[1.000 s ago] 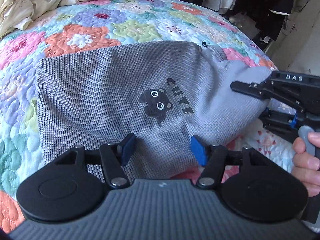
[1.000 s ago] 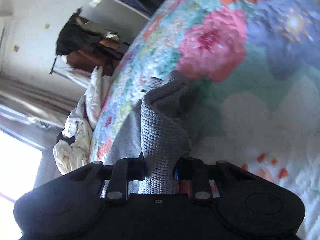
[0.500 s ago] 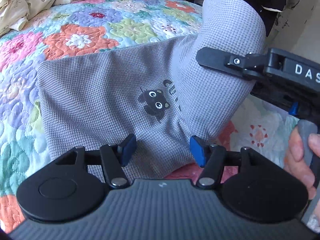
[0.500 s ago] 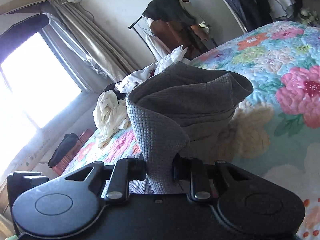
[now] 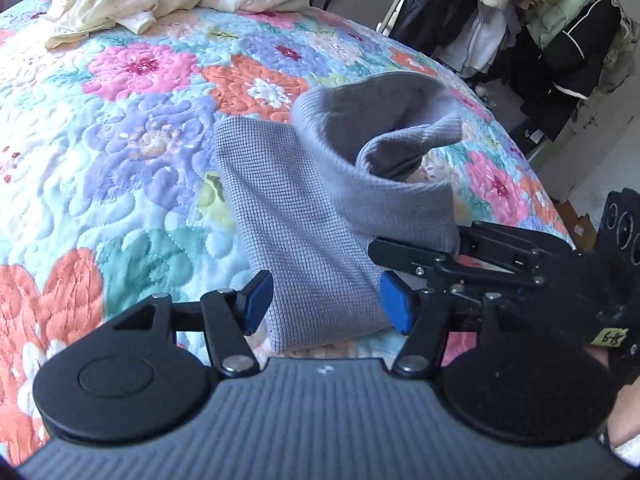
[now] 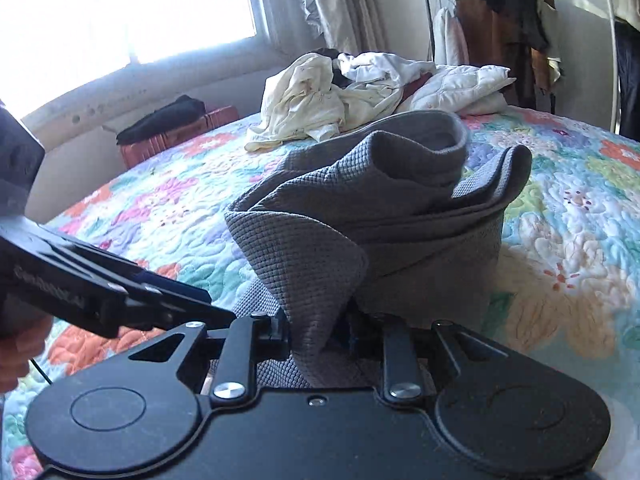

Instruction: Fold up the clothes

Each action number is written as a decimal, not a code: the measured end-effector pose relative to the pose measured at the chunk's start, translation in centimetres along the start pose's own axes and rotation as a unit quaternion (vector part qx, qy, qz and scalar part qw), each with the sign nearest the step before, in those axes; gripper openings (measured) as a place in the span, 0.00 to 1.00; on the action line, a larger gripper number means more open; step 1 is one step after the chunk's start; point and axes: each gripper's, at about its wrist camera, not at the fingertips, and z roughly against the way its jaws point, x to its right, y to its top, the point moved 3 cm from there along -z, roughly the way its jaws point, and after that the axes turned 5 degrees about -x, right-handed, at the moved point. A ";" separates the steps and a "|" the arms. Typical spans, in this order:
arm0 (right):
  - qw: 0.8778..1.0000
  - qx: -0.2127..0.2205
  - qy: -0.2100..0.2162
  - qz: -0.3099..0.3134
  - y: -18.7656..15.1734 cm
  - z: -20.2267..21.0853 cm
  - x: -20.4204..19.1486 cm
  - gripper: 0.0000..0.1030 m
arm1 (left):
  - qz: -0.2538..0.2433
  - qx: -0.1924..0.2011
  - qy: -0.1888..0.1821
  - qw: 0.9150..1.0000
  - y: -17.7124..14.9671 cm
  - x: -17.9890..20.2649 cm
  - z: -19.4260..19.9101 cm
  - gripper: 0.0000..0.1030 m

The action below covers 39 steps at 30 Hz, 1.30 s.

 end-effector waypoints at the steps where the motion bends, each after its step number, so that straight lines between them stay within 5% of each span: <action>1: 1.000 -0.001 -0.002 0.006 -0.1 0.1 -0.2 0.28 | 0.003 0.005 -0.006 1.000 0.0 -0.1 0.3 0.57; 8: 0.999 -0.007 -0.011 0.046 -0.5 0.5 -1.2 0.28 | 0.008 0.040 -0.052 0.998 1.2 0.6 0.9 0.63; 13: 0.993 -0.014 -0.027 0.113 -0.8 0.0 -3.2 0.29 | 0.061 0.046 -0.085 0.993 2.5 0.0 -0.6 0.73; 18: 0.994 -0.004 0.010 0.105 -0.6 0.7 -3.1 0.29 | 0.067 0.030 -0.033 0.997 4.0 -0.4 -3.7 0.71; 19: 0.995 -0.002 0.020 0.101 -0.6 1.1 -3.0 0.29 | 0.065 0.028 -0.026 0.997 4.0 -0.5 -3.9 0.70; 21: 0.995 0.001 0.022 0.096 -0.8 1.4 -2.7 0.29 | 0.058 0.023 -0.011 0.998 4.0 -0.6 -4.3 0.46; 22: 0.995 -0.001 0.023 0.094 -0.8 1.3 -2.7 0.29 | 0.052 0.017 -0.004 0.999 3.9 -0.7 -4.3 0.17; 23: 0.995 -0.002 0.023 0.093 -0.9 1.3 -2.7 0.29 | 0.050 0.018 -0.003 0.999 3.7 -0.8 -4.2 0.12; 29: 0.996 -0.005 0.043 0.072 -0.6 2.3 -2.6 0.32 | 0.052 0.052 0.011 0.997 1.8 -0.7 -2.6 0.10; 32: 0.998 0.005 0.066 0.013 -0.2 3.6 -1.2 0.33 | 0.076 0.061 0.012 0.995 0.5 -1.5 -2.5 0.10; 36: 0.994 0.036 0.090 -0.054 -0.1 5.1 0.7 0.35 | 0.159 0.044 -0.036 0.986 -0.9 -5.0 -4.2 0.11; 39: 0.987 0.082 0.088 -0.109 0.3 6.2 2.4 0.49 | 0.147 0.037 -0.052 0.987 -0.5 -5.3 -4.2 0.13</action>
